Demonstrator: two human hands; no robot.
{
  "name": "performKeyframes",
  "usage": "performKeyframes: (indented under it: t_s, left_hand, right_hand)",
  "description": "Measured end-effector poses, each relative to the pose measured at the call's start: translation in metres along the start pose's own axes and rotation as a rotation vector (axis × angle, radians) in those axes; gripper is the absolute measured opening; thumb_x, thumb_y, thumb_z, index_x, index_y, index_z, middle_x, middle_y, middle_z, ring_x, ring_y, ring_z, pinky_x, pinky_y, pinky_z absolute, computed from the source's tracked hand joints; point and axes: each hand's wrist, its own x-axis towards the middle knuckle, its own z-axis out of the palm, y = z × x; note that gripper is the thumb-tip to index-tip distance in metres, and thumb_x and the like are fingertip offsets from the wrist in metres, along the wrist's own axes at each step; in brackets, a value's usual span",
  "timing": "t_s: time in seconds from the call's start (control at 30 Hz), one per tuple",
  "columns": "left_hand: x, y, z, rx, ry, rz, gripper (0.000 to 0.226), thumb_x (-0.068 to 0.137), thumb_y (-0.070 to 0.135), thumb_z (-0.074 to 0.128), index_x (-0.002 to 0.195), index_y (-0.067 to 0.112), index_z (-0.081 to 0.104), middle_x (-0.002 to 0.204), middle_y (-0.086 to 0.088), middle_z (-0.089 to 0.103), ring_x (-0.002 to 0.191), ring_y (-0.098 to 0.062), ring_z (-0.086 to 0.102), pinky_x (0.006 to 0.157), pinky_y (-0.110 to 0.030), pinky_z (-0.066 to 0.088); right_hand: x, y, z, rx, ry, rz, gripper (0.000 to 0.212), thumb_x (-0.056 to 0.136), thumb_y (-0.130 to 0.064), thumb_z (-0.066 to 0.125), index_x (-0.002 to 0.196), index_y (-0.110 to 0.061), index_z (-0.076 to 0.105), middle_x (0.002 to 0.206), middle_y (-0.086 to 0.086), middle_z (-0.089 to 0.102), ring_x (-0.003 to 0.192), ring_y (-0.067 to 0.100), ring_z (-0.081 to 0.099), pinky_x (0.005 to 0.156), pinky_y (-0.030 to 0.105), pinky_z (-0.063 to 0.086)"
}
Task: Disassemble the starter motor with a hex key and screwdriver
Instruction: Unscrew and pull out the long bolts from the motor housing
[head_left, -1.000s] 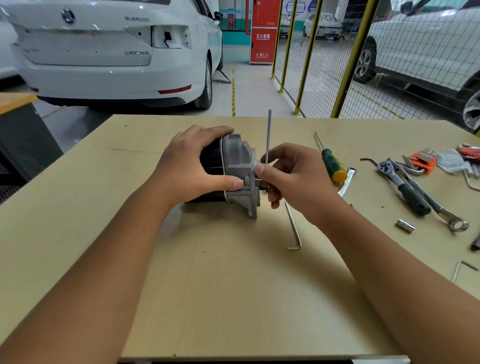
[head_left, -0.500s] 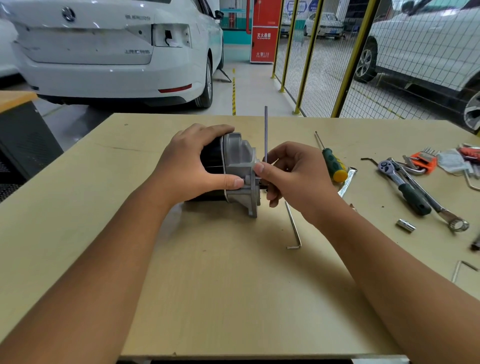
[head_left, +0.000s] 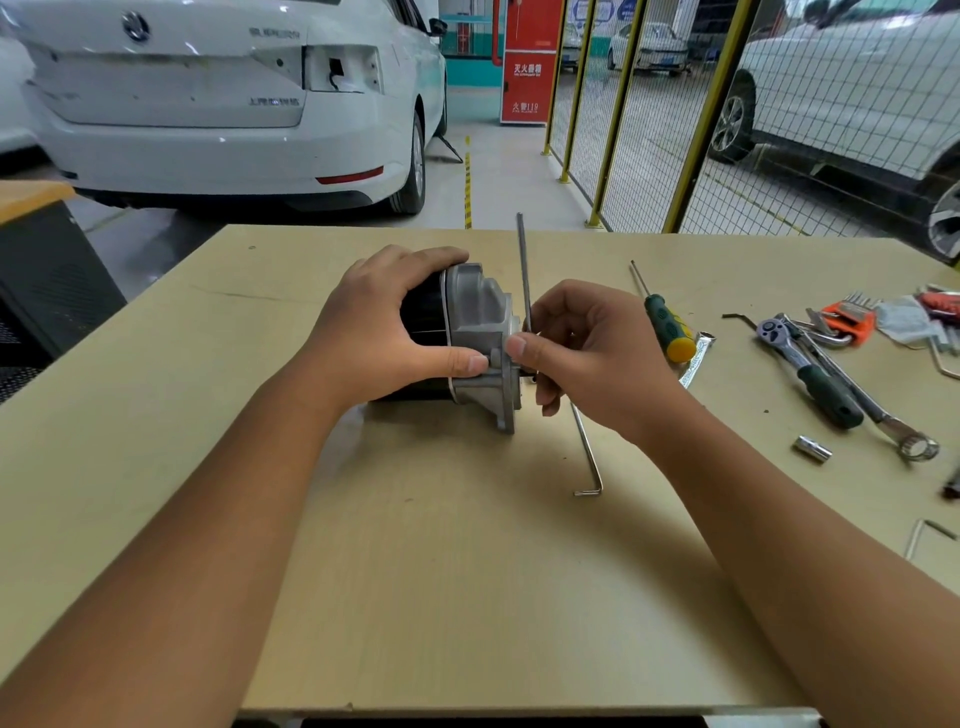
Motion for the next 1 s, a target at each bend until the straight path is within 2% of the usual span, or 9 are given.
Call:
performKeyframes:
  t_s: [0.17,0.43,0.57,0.73,0.87,1.0]
  left_hand:
    - [0.000,0.000,0.000,0.006,0.002,0.002,0.099,0.054,0.074,0.080,0.144,0.043,0.054,0.128,0.011,0.058,0.119,-0.018,0.055,0.103,-0.045,0.048]
    - [0.001,0.000,0.000,0.000,-0.001,0.004,0.100,0.053,0.076,0.077,0.144,0.041,0.055,0.126,0.009,0.059,0.118,-0.019,0.056,0.103,-0.046,0.048]
    - [0.001,-0.001,0.000,-0.006,-0.001,0.004,0.099,0.053,0.075,0.078,0.144,0.042,0.054,0.125,0.010,0.059,0.118,-0.019,0.055,0.104,-0.045,0.048]
    - [0.001,-0.003,0.000,0.002,-0.004,0.003,0.100,0.052,0.077,0.076,0.144,0.044,0.054,0.127,0.011,0.058,0.118,-0.018,0.055,0.104,-0.043,0.047]
    - [0.001,-0.002,0.000,0.010,-0.005,0.005,0.100,0.053,0.078,0.076,0.145,0.044,0.053,0.128,0.011,0.058,0.119,-0.017,0.054,0.102,-0.043,0.048]
    - [0.001,-0.002,0.000,0.013,-0.006,0.003,0.100,0.054,0.079,0.076,0.145,0.044,0.052,0.129,0.011,0.058,0.119,-0.017,0.054,0.102,-0.042,0.048]
  right_hand:
    - [0.001,0.003,0.004,0.161,0.075,0.132,0.020,0.087,-0.009,0.078,0.089,0.000,0.061,0.061,0.015,0.066,0.046,0.030,0.063,0.044,0.039,0.056]
    - [-0.001,0.002,-0.001,-0.031,-0.005,-0.091,0.017,0.086,-0.006,0.079,0.083,-0.008,0.062,0.063,0.012,0.065,0.049,0.026,0.067,0.045,0.039,0.057]
    - [-0.003,0.000,-0.006,-0.039,-0.040,-0.105,0.017,0.084,0.004,0.077,0.084,0.006,0.060,0.066,0.022,0.062,0.051,0.029,0.068,0.047,0.045,0.058]
    - [-0.003,-0.002,-0.007,-0.009,-0.052,-0.072,0.015,0.084,0.008,0.075,0.088,0.010,0.060,0.067,0.026,0.065,0.053,0.034,0.068,0.049,0.046,0.059]
    - [-0.001,-0.001,-0.003,0.070,-0.016,0.034,0.016,0.088,0.001,0.074,0.100,-0.001,0.064,0.064,0.019,0.066,0.048,0.031,0.065,0.045,0.040,0.057]
    - [0.001,0.001,0.001,0.163,0.017,0.146,0.018,0.088,-0.004,0.075,0.102,-0.005,0.064,0.062,0.012,0.063,0.047,0.029,0.060,0.046,0.039,0.055]
